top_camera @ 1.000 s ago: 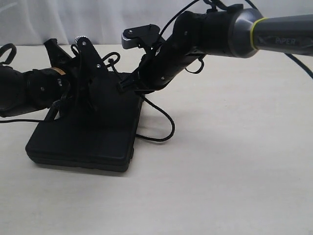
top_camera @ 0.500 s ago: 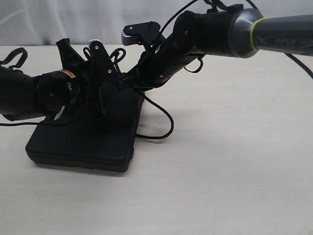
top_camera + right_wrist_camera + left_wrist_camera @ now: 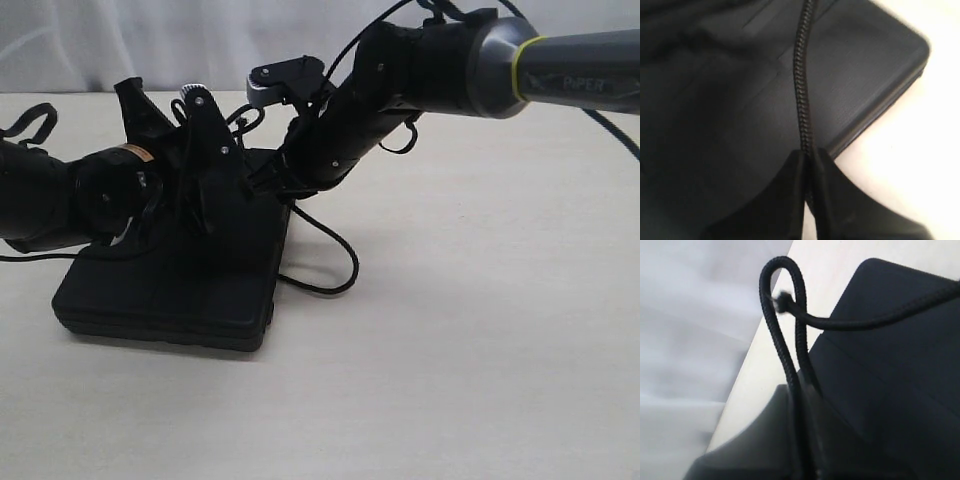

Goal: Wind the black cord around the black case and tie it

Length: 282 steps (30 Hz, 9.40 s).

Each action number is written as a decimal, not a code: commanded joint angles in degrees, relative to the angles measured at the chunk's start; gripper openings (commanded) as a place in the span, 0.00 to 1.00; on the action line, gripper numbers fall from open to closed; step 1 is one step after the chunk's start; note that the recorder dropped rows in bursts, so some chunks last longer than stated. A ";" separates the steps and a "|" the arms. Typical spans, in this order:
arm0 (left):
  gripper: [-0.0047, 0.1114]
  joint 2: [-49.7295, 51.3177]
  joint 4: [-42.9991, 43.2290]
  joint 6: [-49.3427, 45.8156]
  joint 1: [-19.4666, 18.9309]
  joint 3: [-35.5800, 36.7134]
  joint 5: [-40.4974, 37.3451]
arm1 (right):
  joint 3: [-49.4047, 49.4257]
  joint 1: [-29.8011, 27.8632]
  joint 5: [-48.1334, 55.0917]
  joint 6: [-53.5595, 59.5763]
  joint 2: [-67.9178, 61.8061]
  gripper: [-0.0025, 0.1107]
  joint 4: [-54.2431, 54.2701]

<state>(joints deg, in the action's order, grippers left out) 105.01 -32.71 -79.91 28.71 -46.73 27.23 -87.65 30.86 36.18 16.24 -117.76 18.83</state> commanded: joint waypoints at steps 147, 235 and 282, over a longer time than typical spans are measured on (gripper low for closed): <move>0.04 3.91 -0.62 -18.02 6.21 6.59 24.44 | -0.26 -0.12 -0.18 8.15 -2.06 0.06 -10.43; 0.40 -11.36 44.05 50.21 -12.11 4.39 2.21 | 4.54 -0.12 -25.12 5.50 -2.48 0.06 -4.14; 0.40 2.74 25.07 42.54 -12.68 -8.05 3.38 | 4.46 2.61 -28.96 12.21 -3.03 0.06 -4.29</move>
<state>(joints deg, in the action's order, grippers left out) 110.49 6.70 -38.28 16.28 -54.60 31.34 -83.24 33.41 8.02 27.97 -120.73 14.97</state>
